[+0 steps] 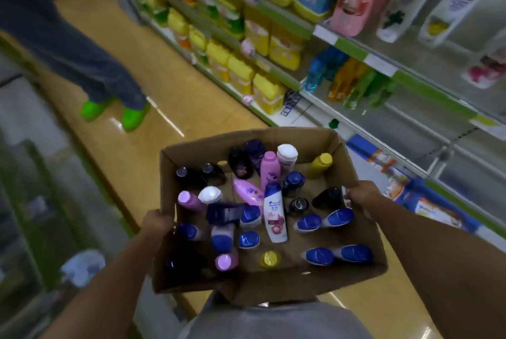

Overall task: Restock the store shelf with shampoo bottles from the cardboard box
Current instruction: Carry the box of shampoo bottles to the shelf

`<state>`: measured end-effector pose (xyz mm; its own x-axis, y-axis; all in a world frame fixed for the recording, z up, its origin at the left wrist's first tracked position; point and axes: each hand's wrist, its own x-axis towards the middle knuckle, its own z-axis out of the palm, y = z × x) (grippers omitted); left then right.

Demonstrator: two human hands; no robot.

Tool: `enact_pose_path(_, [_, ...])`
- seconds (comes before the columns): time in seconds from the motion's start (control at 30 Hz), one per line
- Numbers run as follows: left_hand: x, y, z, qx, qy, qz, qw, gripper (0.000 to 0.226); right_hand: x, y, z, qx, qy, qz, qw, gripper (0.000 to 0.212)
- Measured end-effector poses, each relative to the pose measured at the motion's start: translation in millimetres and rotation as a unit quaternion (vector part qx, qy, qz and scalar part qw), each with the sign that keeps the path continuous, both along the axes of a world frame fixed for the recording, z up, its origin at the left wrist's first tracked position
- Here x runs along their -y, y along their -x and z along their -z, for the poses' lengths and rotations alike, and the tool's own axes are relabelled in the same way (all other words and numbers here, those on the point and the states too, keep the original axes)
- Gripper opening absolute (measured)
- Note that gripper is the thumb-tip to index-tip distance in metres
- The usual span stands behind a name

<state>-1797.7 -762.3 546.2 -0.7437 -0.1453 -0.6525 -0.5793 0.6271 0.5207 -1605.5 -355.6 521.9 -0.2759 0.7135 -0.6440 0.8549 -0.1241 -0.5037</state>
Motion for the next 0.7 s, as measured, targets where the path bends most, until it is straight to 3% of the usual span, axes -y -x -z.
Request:
enact_pose_path(0.1, [-37, 54, -9, -0.005, 0.032, 0.077, 0.997, 0.015, 1, 2, 0, -0.015, 0.012, 0.077, 0.997, 0.007])
enact_pose_path(0.2, [-78, 96, -10, -0.022, 0.029, 0.146, 0.989, 0.026, 5, -4, -5, -0.021, 0.022, 0.159, 0.987, 0.021])
enact_pose_path(0.33, [-136, 140, -6, -0.031, 0.043, 0.224, 0.973, 0.021, 3, -19, 2, -0.026, 0.024, 0.242, 0.970, 0.022])
enact_pose_path(0.57, [-245, 164, 19, 0.000, 0.037, 0.316, 0.948, 0.009, -25, -48, 16, -0.018, 0.031, 0.368, 0.929, 0.005])
enact_pose_path(0.7, [-306, 153, 37, 0.016, 0.035, 0.343, 0.939, 0.012, -61, -73, 41, -0.010, 0.046, 0.403, 0.914, 0.011])
